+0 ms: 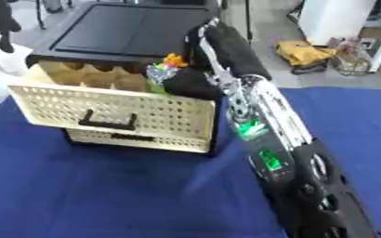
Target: Pick up objects from table and place into drawer.
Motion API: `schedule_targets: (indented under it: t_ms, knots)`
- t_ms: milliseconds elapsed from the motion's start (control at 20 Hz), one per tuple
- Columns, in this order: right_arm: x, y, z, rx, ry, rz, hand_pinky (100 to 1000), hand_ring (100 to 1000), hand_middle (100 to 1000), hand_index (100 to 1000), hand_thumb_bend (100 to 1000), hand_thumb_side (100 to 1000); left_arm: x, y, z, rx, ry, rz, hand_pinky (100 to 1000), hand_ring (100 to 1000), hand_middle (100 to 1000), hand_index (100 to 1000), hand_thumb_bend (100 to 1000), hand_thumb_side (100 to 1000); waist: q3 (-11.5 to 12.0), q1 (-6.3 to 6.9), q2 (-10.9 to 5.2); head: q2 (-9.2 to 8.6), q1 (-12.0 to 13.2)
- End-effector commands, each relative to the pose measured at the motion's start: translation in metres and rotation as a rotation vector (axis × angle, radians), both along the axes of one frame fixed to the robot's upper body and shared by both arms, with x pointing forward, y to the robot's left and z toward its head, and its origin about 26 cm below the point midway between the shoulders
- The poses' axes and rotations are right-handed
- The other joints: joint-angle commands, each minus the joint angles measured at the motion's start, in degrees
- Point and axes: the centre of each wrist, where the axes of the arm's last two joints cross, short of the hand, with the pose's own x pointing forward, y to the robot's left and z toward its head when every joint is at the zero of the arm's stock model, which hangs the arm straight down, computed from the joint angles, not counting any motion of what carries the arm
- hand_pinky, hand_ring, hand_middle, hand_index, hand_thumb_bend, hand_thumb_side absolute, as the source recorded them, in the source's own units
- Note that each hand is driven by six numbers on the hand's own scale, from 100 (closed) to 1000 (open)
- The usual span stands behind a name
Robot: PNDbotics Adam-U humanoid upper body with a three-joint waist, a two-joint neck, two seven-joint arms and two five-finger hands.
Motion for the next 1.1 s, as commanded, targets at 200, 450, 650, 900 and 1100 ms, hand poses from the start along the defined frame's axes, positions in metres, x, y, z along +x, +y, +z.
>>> schedule_targets:
  t_ms: [200,450,650,900,1100]
  knots:
    - [-0.001,0.001,0.002,0.022,-0.044,-0.035,700,773,251,414,641,772,-0.002,-0.001,0.008,0.011,-0.024,-0.005,190,416,500,774,260,998,0.03,0.35,-0.7,-0.68,-0.06]
    - [-0.001,0.003,0.002,0.021,-0.049,-0.029,706,777,277,454,670,841,-0.002,-0.001,0.009,0.012,-0.025,-0.008,189,416,498,772,257,998,0.1,0.28,-0.67,-0.68,0.02]
    - [-0.002,0.004,0.004,0.035,-0.063,-0.025,706,775,281,508,674,865,-0.002,-0.001,0.008,0.012,-0.023,-0.01,188,417,498,770,254,999,0.1,0.2,-0.74,-0.61,0.09]
    - [-0.005,0.005,0.007,0.056,-0.077,-0.01,709,776,278,526,673,871,-0.002,-0.002,0.008,0.013,-0.022,-0.012,189,417,498,770,254,997,0.1,0.18,-0.85,-0.61,0.17]
    - [-0.012,0.0,0.016,0.108,-0.11,0.004,711,776,278,521,655,883,-0.002,-0.001,0.008,0.012,-0.022,-0.013,188,417,498,770,253,997,0.04,0.26,-0.89,-0.66,0.28]
